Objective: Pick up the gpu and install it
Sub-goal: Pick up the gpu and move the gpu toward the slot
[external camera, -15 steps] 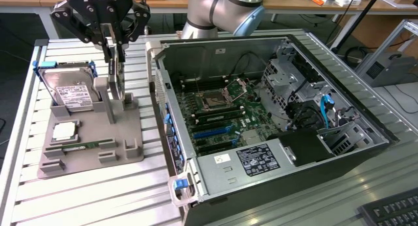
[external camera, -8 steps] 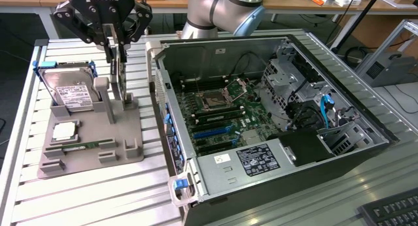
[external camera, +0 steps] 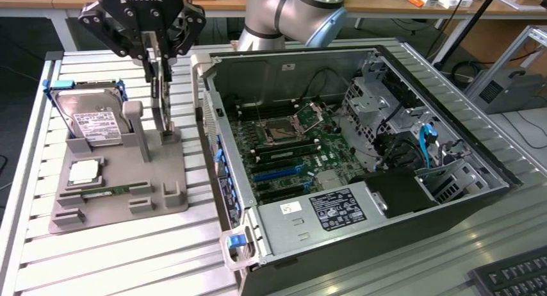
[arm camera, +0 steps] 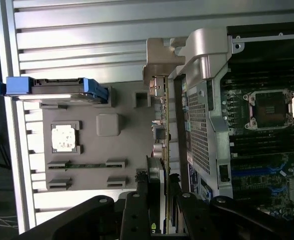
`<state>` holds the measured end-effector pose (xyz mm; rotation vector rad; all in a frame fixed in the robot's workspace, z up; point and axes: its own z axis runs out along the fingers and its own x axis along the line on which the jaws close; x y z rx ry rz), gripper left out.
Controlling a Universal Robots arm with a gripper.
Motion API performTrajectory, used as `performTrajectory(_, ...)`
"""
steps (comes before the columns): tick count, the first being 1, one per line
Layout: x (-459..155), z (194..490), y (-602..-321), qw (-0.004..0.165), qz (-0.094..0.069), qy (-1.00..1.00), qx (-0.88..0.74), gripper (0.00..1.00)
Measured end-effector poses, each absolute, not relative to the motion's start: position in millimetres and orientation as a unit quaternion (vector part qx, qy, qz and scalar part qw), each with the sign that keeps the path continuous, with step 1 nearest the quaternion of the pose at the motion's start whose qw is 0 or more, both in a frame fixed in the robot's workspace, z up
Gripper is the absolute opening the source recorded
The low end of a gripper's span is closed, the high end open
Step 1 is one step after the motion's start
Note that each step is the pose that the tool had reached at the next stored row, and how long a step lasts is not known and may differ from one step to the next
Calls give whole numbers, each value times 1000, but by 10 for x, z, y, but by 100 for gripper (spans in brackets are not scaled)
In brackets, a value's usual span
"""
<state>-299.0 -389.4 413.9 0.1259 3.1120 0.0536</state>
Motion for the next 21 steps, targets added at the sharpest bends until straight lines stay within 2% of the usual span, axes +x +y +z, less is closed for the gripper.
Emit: performTrajectory(21, -2826, 4139, -3901, 13, 16, 999, 40, 27)
